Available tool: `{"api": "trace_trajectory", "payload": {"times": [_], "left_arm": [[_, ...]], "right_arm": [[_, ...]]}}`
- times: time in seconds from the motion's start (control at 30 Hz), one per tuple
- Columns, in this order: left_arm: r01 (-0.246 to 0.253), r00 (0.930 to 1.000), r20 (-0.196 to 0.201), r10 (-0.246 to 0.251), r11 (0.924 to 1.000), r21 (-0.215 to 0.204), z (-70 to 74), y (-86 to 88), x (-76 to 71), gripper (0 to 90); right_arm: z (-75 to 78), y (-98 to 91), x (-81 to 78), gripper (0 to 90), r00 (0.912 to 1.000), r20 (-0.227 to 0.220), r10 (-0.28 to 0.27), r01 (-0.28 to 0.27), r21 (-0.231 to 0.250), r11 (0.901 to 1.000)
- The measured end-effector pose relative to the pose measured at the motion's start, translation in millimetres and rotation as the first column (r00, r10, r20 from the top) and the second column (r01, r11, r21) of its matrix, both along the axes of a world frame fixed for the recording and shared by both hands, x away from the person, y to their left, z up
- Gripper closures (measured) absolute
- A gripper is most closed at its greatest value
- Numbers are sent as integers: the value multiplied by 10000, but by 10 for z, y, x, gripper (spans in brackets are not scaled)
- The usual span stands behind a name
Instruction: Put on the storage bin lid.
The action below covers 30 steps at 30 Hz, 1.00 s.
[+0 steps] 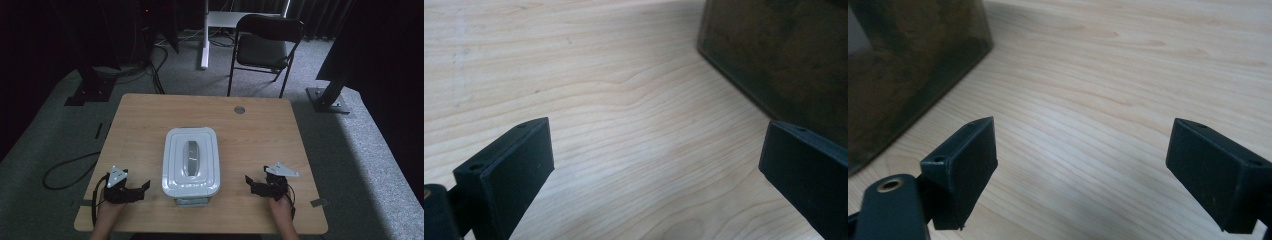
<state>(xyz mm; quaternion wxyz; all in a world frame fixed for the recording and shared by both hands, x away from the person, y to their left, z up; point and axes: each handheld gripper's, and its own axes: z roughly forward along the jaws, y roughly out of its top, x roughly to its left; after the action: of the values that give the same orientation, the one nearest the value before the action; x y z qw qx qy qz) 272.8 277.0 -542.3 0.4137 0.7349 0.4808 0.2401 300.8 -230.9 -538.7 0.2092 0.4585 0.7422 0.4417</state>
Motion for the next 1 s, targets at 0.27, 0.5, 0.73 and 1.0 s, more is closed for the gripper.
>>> {"api": "trace_trajectory", "payload": {"times": [0.27, 0.5, 0.73, 1.0], "left_arm": [[-481, 9988, -71, 479, 9987, -164, -27, 123, -50, 19], [-1047, 9944, -136, 1045, 9944, -128, -49, 255, -78, 19], [-1817, 9832, -212, 1814, 9833, -119, -58, 373, -130, 19], [-2474, 9682, -352, 2475, 9689, 85, -56, 543, -195, 19]], "right_arm": [[-33, -212, 22, 122, 9949, -247, -980, 983, 147, 9950], [-55, -372, -25, 122, 9799, -84, -1991, 1985, -505, 9788], [-55, -514, -61, 122, 9691, -78, -2466, 2461, -417, 9683], [-73, -649, -139, 122, 9656, -211, -2592, 2584, -354, 9654]]}}
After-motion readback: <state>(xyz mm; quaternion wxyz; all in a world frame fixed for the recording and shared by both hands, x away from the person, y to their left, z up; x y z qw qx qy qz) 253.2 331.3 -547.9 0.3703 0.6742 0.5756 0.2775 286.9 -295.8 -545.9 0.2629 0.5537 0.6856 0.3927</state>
